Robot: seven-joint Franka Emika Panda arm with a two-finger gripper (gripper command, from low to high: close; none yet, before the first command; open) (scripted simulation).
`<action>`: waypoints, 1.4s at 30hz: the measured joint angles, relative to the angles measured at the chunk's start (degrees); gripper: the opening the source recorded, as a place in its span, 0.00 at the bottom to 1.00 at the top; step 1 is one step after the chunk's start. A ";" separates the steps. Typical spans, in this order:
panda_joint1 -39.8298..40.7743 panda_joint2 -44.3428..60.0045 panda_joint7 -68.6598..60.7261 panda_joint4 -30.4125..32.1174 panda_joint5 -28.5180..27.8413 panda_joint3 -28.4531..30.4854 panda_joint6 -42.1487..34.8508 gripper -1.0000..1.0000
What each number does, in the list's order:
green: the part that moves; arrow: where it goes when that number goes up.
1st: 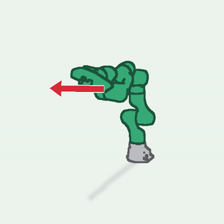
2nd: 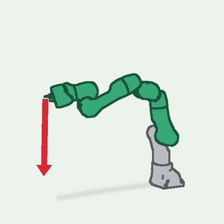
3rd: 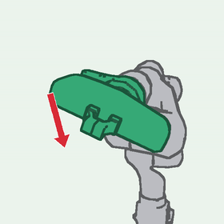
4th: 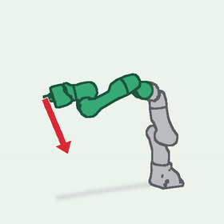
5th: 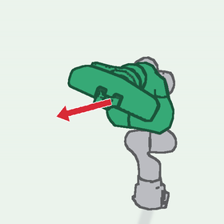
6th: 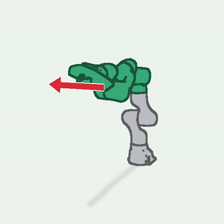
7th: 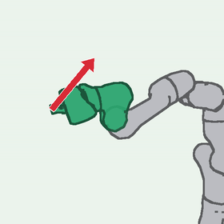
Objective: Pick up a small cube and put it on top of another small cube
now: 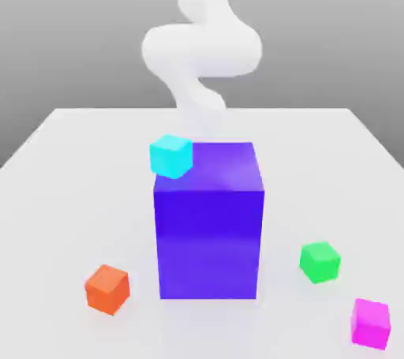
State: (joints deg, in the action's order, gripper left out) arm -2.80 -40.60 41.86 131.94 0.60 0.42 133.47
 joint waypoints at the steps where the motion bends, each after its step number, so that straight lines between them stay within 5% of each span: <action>1: -1.17 2.26 -1.71 0.07 0.28 0.15 0.75 0.50; 18: -15.52 37.75 -27.95 1.11 3.37 -2.63 12.19 0.50; 32: -22.46 66.74 -36.78 0.31 -5.33 -4.37 24.88 0.50; 33: -22.70 68.57 -36.62 -0.07 -5.57 -4.09 26.29 0.00; 42: -22.42 65.87 -36.91 0.53 -5.23 -4.49 24.08 0.00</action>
State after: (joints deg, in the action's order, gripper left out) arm -25.22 25.27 4.95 132.46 -4.63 -4.07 157.55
